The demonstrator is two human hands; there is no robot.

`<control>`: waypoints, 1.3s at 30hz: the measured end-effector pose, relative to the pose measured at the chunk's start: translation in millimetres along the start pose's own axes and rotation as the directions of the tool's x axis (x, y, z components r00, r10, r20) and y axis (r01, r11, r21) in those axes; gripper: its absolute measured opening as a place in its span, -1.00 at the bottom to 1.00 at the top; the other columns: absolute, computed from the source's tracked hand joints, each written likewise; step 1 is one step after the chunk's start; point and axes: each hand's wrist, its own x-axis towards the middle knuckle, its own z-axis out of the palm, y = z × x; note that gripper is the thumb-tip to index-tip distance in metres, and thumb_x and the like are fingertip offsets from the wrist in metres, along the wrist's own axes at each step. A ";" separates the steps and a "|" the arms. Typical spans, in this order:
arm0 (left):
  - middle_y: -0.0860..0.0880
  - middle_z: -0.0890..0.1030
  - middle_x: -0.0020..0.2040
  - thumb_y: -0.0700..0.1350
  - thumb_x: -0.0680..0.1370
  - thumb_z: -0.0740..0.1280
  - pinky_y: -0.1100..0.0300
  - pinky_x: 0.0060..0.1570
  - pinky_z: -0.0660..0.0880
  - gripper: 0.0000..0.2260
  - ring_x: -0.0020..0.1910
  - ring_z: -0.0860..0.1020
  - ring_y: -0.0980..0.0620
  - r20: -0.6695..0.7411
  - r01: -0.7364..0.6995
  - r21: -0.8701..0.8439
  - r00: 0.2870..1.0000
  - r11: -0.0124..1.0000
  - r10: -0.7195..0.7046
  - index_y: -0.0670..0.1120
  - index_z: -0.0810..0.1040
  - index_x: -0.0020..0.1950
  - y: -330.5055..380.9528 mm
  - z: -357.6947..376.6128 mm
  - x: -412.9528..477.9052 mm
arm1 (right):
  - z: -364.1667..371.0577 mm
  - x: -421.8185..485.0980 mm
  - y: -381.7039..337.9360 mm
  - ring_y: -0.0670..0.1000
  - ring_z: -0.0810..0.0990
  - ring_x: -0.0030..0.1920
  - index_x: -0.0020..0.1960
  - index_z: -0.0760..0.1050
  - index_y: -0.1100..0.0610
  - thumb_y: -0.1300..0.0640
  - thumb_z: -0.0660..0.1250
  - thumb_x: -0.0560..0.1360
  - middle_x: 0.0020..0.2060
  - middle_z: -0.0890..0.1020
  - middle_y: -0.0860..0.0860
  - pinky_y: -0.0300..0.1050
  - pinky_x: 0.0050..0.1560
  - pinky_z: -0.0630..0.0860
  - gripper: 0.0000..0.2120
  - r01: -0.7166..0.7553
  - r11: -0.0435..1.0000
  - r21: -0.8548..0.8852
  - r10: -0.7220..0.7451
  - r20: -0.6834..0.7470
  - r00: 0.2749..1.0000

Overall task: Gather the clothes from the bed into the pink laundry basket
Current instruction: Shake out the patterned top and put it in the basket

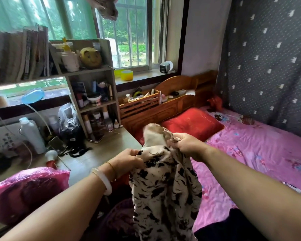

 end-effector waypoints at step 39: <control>-0.09 0.65 -0.05 -0.14 0.43 0.25 0.13 -0.16 0.46 -0.84 -0.03 0.59 -0.14 -0.659 0.285 0.579 0.716 0.764 0.232 -0.10 0.60 -0.08 -15.4 -31.4 0.0 | -4.6 15.5 17.5 0.15 0.61 0.15 0.16 0.55 0.07 0.20 0.21 0.45 0.13 0.62 0.09 -0.05 0.04 0.52 -0.68 -0.263 0.235 -0.936 0.067 -0.255 0.965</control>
